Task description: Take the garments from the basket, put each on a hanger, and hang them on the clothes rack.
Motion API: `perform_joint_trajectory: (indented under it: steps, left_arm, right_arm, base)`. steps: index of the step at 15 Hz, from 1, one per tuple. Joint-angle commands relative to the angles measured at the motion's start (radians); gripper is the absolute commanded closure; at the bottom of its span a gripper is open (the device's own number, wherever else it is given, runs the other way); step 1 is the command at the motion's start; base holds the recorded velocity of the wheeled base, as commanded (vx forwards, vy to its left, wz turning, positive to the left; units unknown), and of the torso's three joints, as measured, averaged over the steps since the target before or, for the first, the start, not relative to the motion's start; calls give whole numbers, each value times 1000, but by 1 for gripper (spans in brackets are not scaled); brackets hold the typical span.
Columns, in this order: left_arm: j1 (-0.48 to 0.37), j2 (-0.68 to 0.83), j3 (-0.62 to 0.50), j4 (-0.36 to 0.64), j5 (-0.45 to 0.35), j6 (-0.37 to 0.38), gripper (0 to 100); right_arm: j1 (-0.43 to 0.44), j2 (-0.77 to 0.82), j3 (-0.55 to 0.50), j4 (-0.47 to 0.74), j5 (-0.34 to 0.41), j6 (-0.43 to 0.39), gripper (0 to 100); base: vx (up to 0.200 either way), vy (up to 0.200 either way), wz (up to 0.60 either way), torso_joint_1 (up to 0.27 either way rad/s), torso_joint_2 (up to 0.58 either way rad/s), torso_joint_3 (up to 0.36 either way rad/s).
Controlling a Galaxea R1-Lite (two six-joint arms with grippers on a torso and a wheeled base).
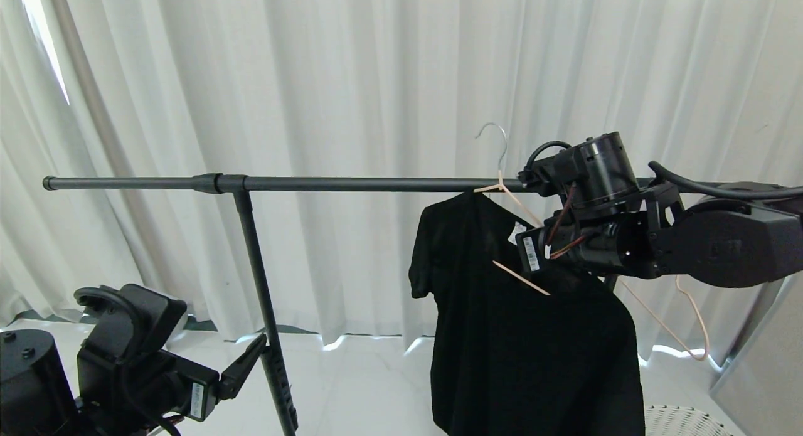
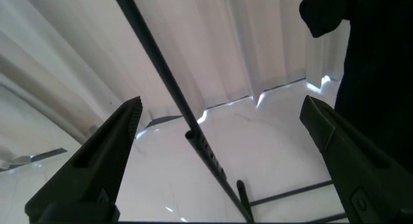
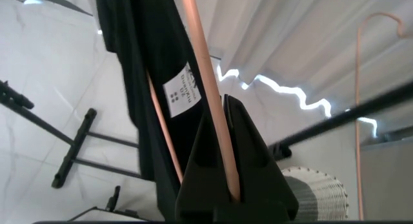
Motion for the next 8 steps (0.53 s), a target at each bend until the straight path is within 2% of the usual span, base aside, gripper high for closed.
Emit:
perform_joint_trajectory:
  steps: [1, 8]
  left_arm:
    - [-3, 2, 1, 0, 0, 0, 0]
    - [-55, 16, 3, 0, 0, -6, 0]
  right_arm:
    - [4, 9, 4, 0, 0, 1, 100]
    - [-13, 132, -47, -1, 0, 4, 100]
  base:
    - [0, 0, 0, 0, 0, 0]
    - [0, 0, 0, 0, 0, 0]
